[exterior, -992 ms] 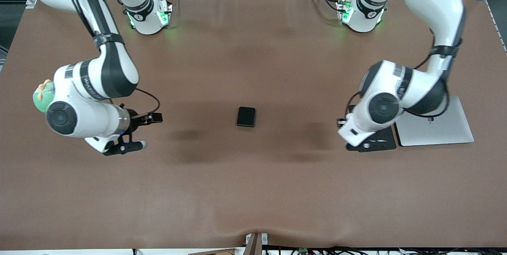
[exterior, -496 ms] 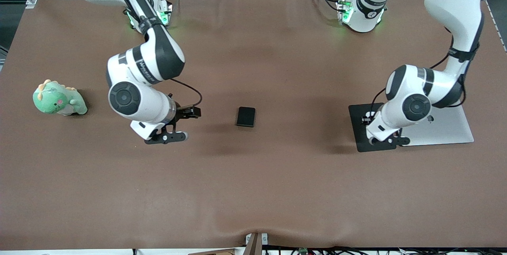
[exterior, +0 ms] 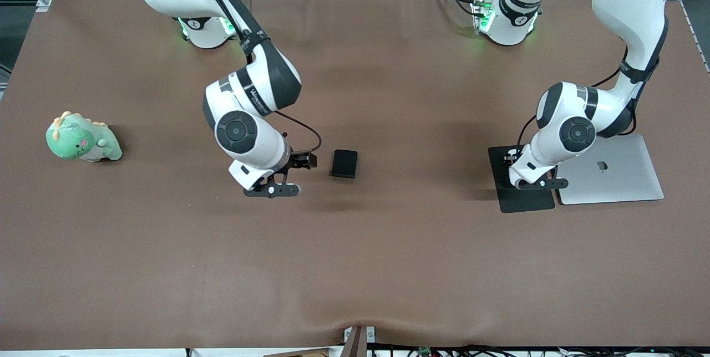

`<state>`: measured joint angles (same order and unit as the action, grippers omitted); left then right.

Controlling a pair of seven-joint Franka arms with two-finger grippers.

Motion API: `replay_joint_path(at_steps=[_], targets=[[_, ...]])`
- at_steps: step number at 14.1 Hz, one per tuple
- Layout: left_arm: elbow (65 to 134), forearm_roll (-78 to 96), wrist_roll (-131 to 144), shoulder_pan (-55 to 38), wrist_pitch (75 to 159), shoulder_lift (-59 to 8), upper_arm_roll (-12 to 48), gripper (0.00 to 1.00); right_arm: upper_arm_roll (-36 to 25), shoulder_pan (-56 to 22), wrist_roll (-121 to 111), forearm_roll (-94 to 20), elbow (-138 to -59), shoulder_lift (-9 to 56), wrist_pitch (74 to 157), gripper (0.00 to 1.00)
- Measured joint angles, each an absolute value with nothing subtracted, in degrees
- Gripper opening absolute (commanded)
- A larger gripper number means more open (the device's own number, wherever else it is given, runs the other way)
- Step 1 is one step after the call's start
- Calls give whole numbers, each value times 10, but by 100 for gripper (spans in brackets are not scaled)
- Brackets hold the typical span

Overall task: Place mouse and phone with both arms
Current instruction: 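Grasp the phone with the right gripper while the left gripper lowers the mouse, then open the left gripper on the mouse while the right gripper lifts the phone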

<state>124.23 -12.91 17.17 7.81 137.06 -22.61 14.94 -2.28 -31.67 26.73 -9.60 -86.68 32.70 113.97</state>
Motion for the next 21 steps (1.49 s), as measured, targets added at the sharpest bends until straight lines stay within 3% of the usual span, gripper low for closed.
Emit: replay_joint_path(at_steps=[10, 21], targets=[[1250, -129, 172, 84, 1423, -236, 148, 46, -24, -418, 417, -57, -846, 426, 1280, 100], [1250, -168, 172, 116, 1456, -260, 145, 52, -28, -431, 443, -48, -845, 464, 1315, 100]])
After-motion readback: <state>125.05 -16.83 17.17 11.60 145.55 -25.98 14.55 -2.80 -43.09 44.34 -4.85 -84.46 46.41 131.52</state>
